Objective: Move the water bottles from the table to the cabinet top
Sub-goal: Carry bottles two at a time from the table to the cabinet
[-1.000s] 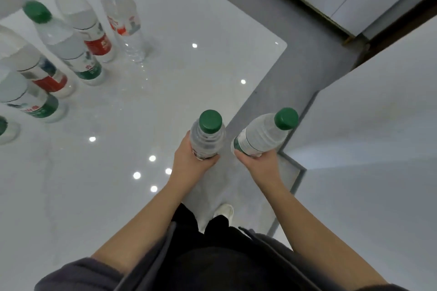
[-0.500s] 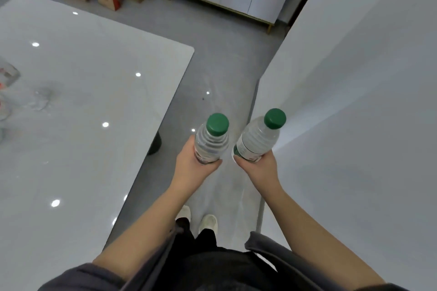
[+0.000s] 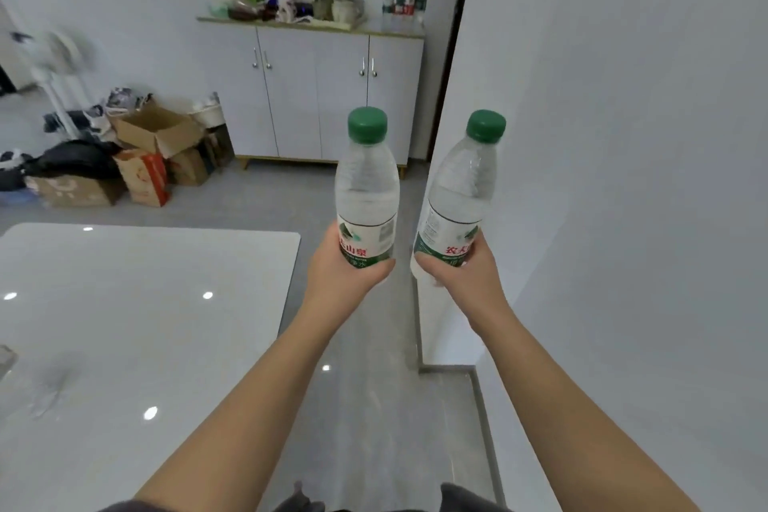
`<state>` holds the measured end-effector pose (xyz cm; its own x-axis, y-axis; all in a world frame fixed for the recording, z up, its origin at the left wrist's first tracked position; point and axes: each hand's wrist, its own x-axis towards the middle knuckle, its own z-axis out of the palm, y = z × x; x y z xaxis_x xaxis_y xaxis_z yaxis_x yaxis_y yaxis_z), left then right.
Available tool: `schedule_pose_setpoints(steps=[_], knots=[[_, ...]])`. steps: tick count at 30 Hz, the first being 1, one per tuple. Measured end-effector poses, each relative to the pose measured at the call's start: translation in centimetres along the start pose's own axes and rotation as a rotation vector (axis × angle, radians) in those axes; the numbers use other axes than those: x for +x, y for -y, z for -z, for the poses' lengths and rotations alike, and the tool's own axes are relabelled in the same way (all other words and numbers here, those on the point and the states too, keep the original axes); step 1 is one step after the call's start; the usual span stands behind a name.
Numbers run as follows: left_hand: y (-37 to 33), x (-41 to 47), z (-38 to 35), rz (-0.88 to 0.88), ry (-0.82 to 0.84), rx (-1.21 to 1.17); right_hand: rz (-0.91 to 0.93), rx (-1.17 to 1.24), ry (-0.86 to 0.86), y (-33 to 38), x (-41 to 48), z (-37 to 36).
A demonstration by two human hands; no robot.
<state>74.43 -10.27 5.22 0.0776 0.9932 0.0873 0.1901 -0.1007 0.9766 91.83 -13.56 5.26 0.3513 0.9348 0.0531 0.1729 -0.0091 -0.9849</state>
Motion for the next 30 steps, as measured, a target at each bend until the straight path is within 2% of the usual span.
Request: schedule_pose_setpoints(steps=[9, 17, 23, 30], knots=[[-10.0, 5.0, 3.0, -0.158, -0.003, -0.141, 0.177, 0.134, 0.017, 11.1, 3.5, 0.4], [-18.3, 8.3, 5.0, -0.285, 0.054, -0.172, 0.291, 0.097, 0.025, 19.7, 5.6, 0.7], [-22.1, 9.5, 5.4, -0.321, 0.074, -0.191, 0.309, 0.090, 0.026, 22.9, 6.4, 0.9], [-22.8, 10.0, 5.3, -0.325, 0.078, -0.233, 0.315, 0.134, 0.030, 24.2, 7.2, 1.6]])
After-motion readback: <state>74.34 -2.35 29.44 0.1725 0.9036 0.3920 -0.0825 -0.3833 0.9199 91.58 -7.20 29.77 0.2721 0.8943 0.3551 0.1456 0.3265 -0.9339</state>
